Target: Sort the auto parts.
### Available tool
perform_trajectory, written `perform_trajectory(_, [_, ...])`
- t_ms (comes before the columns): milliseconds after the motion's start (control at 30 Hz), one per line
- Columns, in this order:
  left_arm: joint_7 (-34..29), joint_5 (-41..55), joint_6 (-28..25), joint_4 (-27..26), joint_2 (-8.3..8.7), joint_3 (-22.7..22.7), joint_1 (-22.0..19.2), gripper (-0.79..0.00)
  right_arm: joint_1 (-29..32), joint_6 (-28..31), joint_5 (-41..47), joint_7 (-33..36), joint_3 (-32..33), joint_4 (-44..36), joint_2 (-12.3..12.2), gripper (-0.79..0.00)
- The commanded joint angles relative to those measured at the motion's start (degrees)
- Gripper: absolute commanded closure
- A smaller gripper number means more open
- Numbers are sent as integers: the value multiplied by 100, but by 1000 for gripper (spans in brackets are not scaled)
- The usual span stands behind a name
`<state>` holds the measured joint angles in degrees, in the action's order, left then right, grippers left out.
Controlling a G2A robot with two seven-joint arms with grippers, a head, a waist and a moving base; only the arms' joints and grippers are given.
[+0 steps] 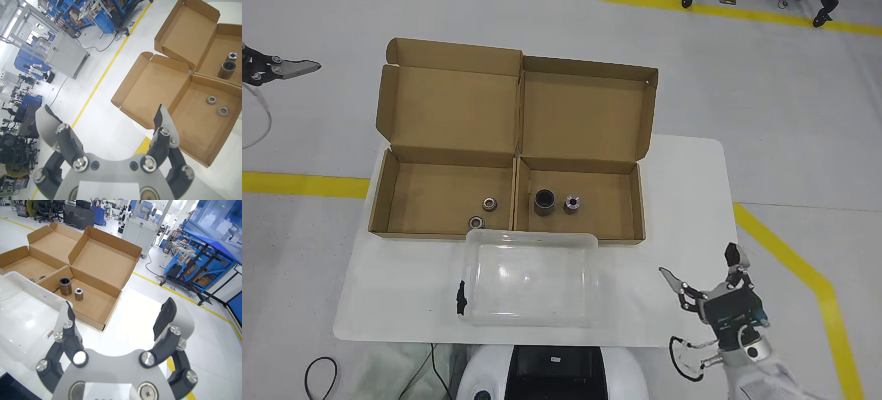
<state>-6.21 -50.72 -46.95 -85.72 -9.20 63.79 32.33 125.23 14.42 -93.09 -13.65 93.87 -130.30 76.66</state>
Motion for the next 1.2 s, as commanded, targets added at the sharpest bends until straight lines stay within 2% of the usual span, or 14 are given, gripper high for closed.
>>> perform_trajectory(0, [0,0,0,0,0,0,0,-785,132,-54,4,-42,41,-89,-4,-785])
perform_trajectory(267, [0,0,0,0,0,0,0,-785,395,-190,-47,-54,147,-359,-23,-785])
perform_trajectory(1167, [0,0,0,0,0,0,0,-785,403,-193,-69,-41,137,-381,-25,-785])
